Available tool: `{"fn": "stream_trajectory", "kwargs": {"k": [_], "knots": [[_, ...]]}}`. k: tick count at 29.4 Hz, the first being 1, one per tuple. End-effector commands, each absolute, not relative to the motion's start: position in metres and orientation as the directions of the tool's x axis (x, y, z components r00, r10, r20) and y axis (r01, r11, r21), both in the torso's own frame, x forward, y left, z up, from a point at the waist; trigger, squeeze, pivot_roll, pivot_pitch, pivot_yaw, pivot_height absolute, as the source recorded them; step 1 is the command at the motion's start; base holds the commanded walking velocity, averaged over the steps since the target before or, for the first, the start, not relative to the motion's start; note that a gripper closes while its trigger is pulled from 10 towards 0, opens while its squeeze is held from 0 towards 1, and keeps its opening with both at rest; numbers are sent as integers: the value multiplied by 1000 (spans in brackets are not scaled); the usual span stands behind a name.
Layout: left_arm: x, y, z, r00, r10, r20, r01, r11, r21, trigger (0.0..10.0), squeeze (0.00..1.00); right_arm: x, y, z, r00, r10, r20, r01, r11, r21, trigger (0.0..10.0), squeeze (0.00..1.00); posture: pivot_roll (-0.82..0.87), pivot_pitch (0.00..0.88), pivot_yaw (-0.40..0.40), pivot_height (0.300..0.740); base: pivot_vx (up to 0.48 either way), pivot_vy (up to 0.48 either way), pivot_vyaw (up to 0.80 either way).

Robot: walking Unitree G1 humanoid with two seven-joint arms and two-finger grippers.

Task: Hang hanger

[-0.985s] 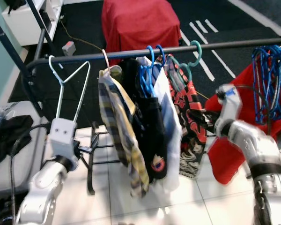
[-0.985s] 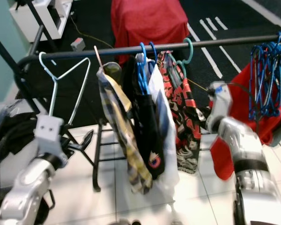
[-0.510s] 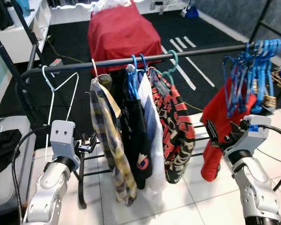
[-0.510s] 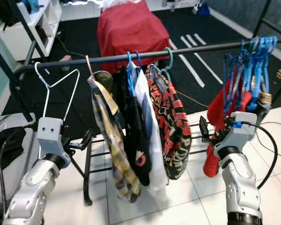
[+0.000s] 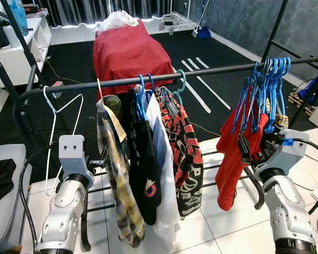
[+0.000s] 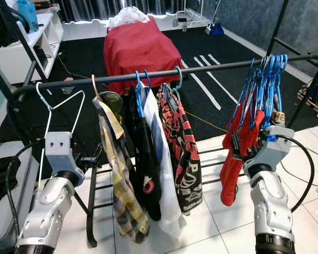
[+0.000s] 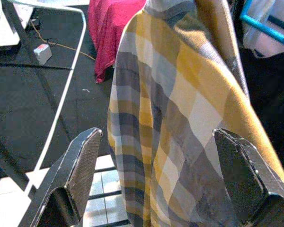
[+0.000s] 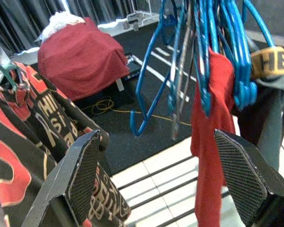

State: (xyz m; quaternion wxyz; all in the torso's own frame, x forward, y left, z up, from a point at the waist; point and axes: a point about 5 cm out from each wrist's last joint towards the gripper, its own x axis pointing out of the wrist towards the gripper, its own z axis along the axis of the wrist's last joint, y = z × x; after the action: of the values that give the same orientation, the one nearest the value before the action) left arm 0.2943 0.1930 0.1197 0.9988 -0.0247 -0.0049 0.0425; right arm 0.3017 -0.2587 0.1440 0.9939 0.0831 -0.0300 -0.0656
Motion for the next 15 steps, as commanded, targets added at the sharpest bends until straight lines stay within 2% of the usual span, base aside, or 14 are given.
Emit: {"fn": "stream_trajectory", "kwargs": {"k": [1,15], "knots": [[296,195,117,995,100,-5,-100,993,-57,10000,0,303,-257,140,990,-133,40,124,977,174,10000,0,-53,38,-23,740,0,0,0],[302,189,114,998,58,-6,-58,998,-23,10000,0,307,-253,140,991,-125,44,115,976,184,10000,0,-54,21,-7,740,-372,0,0]]}}
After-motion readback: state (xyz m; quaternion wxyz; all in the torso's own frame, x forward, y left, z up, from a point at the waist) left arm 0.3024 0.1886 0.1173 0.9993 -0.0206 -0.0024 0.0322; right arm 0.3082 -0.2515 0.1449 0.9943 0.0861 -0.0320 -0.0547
